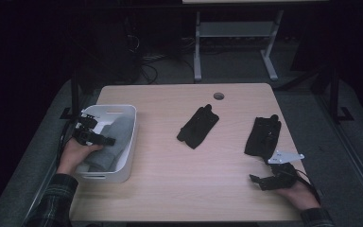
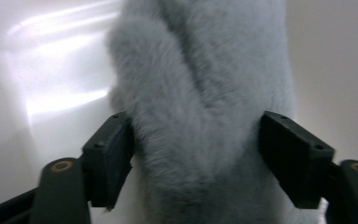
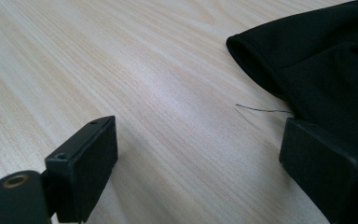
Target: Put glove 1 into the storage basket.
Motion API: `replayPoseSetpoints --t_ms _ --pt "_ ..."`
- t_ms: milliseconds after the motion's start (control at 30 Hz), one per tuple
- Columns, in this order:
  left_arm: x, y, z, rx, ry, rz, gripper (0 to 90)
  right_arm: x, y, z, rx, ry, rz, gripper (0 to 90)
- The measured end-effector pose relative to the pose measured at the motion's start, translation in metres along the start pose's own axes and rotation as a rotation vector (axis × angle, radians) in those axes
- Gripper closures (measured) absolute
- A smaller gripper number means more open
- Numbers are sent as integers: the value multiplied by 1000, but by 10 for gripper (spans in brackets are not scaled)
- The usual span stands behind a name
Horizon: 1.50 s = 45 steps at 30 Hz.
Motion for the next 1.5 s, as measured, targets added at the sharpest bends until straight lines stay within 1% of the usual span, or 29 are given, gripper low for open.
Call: replayPoseSetpoints --t_ms 67,133,200,267,367,400,433,533,667,867,967,1133,1267,1400,1433,1500 --pt "-3 -3 1 -1 -11 -16 233 0 0 0 0 0 0 112" --pt "-6 -4 2 7 -20 -15 205 0 0 0 0 0 0 111" --pt "-7 -6 3 2 -24 -26 199 0 0 0 0 0 0 112" --pt "-10 -7 4 7 -30 -29 191 0 0 0 0 0 0 112" --pt "-16 -11 5 3 -46 -53 179 0 0 0 -1 0 0 112" --pt "-18 -13 4 1 -45 -61 178 0 0 0 -1 0 0 111" --pt "-20 -14 5 8 -47 -64 178 0 0 0 -1 0 0 112" --pt "-24 -18 3 13 -54 -74 173 0 0 0 -1 0 0 112" --pt "-30 -27 -5 31 -45 -116 169 0 0 0 -1 0 0 112" --pt "-34 -46 -27 75 -13 -166 169 0 0 0 -1 0 0 112" --pt "-36 -56 -41 111 16 -189 169 0 0 0 -1 0 0 111" --pt "-35 -71 -69 175 39 -229 169 0 0 0 -1 4 2 108" --pt "-28 -80 -93 216 73 -243 169 0 0 0 -1 4 2 108" --pt "-18 -87 -116 247 107 -248 169 0 0 0 -1 4 2 108" --pt "-16 -88 -123 243 119 -257 169 0 0 0 -2 4 2 108" --pt "-10 -90 -134 262 140 -255 169 0 0 0 -1 4 2 107"
Point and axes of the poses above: each handheld gripper's, and its own axes: x roughly forward along the jaws, y roughly out of its underside, z roughly to its left, the point moved 8 cm from there along x, roughly forward along the jaws, and after that the axes turned 15 degrees about x, right-handed, at the moved point
